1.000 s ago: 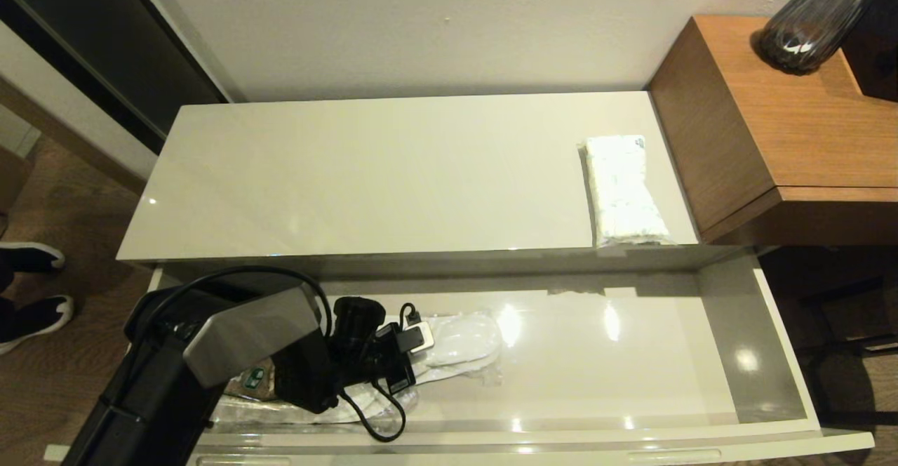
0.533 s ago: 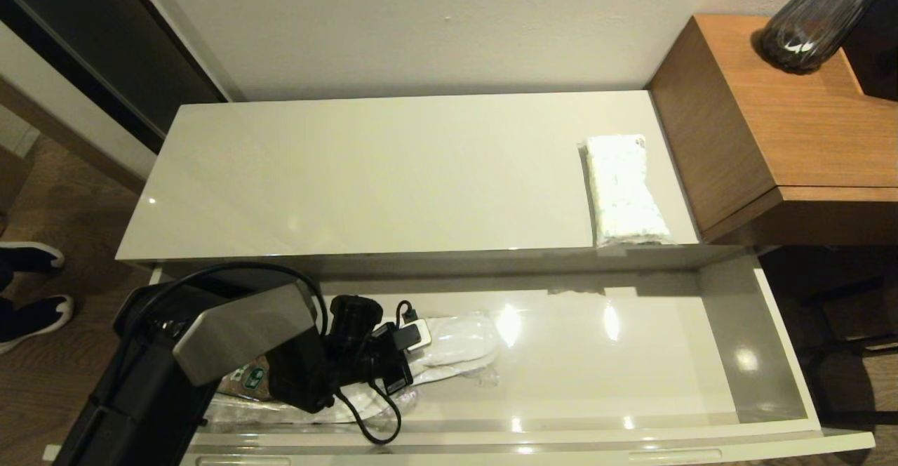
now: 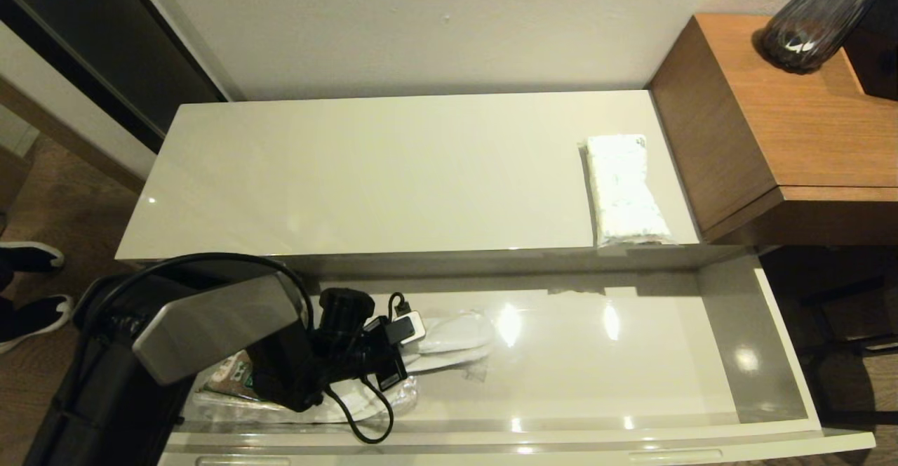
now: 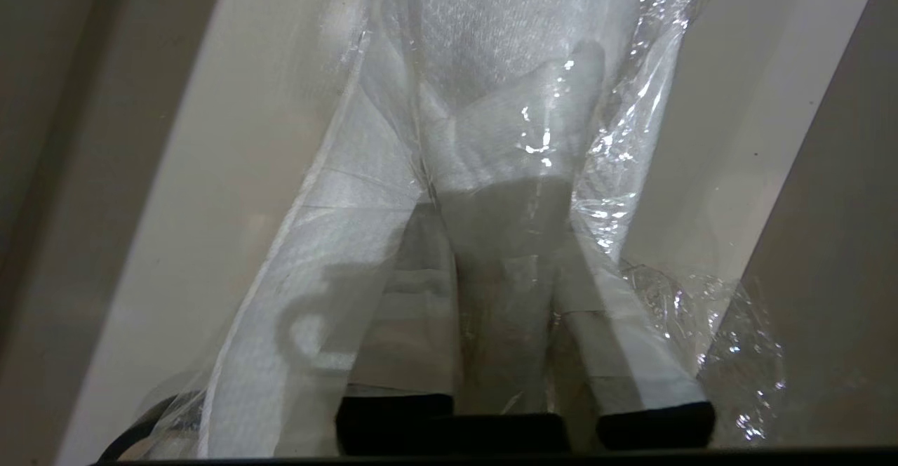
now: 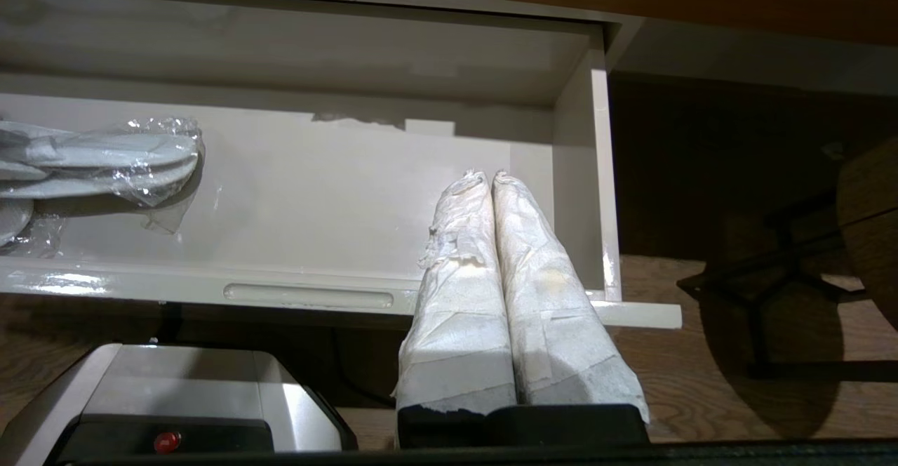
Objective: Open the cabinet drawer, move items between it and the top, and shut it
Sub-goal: Take out the disposable slippers from the drawer
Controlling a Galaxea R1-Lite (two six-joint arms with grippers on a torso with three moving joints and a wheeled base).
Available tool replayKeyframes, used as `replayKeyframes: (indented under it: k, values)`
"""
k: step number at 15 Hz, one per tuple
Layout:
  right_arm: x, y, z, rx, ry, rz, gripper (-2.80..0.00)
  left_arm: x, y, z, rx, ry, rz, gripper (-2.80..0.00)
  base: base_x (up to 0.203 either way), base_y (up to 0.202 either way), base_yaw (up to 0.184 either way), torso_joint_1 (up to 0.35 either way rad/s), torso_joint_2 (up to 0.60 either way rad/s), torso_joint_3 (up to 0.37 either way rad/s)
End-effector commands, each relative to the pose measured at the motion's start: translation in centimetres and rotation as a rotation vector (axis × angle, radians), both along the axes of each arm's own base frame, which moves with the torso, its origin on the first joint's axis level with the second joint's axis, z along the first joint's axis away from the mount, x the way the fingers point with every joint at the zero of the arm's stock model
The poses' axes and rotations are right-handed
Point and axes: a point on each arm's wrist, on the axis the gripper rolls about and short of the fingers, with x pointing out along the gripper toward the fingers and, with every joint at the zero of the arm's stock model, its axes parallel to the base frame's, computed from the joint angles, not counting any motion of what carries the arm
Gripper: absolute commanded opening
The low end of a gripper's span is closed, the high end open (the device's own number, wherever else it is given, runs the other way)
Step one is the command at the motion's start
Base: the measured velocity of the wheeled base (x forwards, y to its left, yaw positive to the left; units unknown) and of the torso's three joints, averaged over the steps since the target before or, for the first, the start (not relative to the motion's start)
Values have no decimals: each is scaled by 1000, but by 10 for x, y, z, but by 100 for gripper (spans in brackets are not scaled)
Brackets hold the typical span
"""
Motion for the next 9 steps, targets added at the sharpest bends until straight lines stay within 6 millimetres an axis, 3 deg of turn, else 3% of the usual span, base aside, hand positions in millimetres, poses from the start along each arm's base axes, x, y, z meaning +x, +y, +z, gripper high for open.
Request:
replayKeyframes:
  k: [1, 9]
  values:
    - [0, 0, 0, -1, 2, 1, -280, -3, 1, 14, -8, -28, -5, -280, 0, 0, 0, 0, 0, 0]
    - [0, 0, 0, -1, 2, -1, -280, -6, 3, 27, -26, -40, 10, -280, 0, 0, 0, 0, 0, 0]
